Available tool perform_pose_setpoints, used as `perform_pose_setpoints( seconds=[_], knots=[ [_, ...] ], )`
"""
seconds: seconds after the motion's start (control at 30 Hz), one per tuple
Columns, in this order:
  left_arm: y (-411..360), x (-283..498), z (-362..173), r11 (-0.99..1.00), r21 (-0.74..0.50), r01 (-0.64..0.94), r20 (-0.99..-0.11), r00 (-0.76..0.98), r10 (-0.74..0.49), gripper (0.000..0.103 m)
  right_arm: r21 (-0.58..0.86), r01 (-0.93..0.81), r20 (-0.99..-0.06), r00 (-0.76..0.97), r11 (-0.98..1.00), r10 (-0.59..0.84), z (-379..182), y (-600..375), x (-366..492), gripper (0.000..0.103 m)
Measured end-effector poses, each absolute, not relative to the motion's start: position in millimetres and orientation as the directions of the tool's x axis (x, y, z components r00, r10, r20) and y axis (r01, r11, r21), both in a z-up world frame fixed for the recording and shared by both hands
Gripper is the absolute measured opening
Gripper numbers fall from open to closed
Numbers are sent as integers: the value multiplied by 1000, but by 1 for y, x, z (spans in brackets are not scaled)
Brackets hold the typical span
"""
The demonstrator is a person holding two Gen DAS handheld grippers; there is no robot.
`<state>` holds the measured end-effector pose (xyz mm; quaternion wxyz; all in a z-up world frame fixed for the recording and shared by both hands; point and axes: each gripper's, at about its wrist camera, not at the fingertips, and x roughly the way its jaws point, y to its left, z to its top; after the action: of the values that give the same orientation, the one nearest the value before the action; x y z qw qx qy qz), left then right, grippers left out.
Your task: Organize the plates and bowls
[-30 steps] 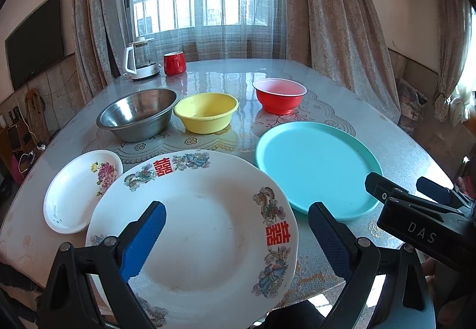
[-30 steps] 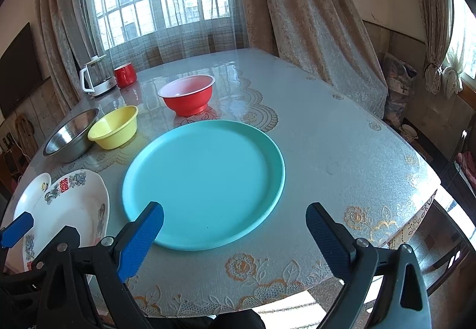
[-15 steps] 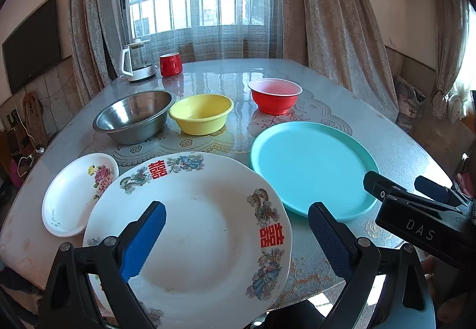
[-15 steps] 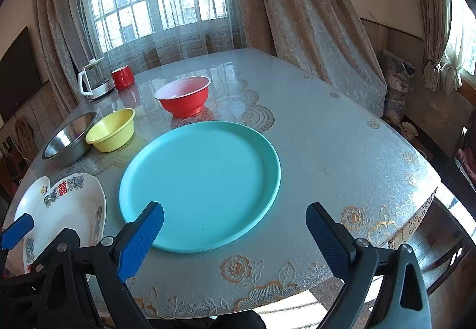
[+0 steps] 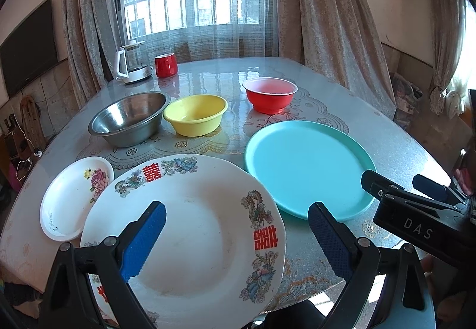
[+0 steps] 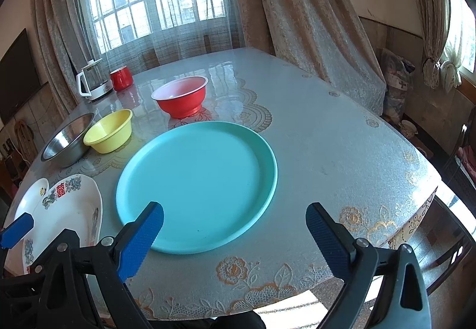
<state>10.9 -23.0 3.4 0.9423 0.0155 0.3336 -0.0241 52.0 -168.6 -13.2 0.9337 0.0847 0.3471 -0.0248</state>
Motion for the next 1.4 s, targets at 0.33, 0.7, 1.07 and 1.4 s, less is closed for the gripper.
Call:
perform_pose_setpoints(
  seconds=[0.33, 0.7, 1.07, 1.4],
  knots=[
    [-30, 21, 3, 996, 15, 92, -655, 754, -60, 97, 184, 119, -666, 745, 976, 35, -20, -185, 55, 98],
    [-21, 78, 14, 955, -150, 256, -739, 613, -280, 43, 266, 87, -686, 716, 960, 125, -29, -201, 73, 58],
    [-36, 152, 1, 947, -107, 304, -813, 522, -260, 25, 266, 105, -739, 660, 958, 133, -48, -214, 92, 41],
    [-45, 185, -33, 946, -66, 318, -874, 439, -208, 5, 283, 79, -745, 646, 956, 167, -50, -213, 111, 14]
  ],
)
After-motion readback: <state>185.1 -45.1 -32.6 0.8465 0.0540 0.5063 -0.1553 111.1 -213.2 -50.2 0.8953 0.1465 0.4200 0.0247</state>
